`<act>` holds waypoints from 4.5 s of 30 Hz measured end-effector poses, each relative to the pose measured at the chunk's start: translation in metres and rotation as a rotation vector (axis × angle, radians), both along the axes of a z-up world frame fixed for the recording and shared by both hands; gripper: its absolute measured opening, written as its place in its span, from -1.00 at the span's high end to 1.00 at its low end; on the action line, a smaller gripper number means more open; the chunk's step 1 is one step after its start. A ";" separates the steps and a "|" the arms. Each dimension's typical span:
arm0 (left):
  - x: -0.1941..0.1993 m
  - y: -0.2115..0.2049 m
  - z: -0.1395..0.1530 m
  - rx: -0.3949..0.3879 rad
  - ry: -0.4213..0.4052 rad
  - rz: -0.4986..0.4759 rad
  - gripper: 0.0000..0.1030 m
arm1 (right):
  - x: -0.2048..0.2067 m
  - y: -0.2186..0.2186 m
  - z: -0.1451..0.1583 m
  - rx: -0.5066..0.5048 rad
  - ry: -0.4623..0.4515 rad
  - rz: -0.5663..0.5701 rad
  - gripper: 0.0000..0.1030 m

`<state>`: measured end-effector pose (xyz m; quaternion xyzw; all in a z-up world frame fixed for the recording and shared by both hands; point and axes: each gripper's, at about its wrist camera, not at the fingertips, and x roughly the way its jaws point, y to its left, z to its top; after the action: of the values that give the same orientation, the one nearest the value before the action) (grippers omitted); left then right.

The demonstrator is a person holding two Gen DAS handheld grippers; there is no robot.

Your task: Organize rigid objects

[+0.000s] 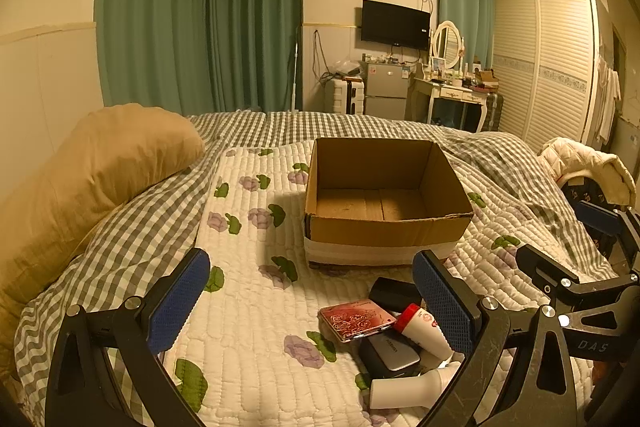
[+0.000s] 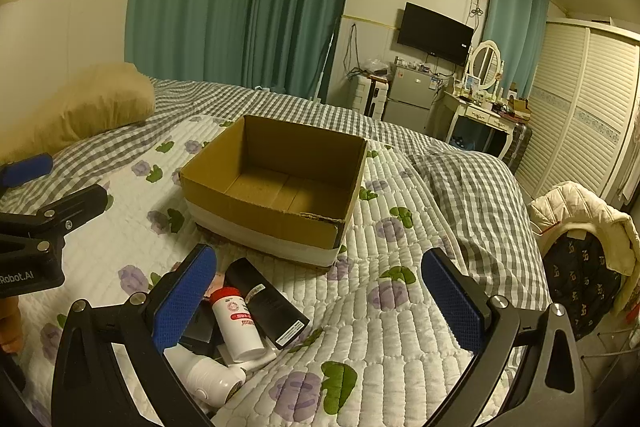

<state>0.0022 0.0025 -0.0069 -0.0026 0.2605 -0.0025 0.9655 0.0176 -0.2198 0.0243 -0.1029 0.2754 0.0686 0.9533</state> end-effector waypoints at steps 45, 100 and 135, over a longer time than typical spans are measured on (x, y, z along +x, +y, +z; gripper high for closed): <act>0.003 0.002 -0.005 0.015 0.014 -0.002 -1.00 | 0.004 0.004 -0.007 -0.014 0.035 0.023 -0.99; 0.038 -0.013 -0.096 0.186 0.353 -0.055 -1.00 | 0.017 0.035 -0.045 -0.160 0.256 0.275 0.04; 0.086 -0.054 -0.097 0.553 0.318 -0.440 0.81 | 0.033 0.001 -0.042 -0.060 0.286 0.201 0.03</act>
<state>0.0884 -0.0512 -0.1039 0.3132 0.3920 -0.1386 0.8539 0.0507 -0.2190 -0.0179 -0.1475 0.3984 0.1690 0.8894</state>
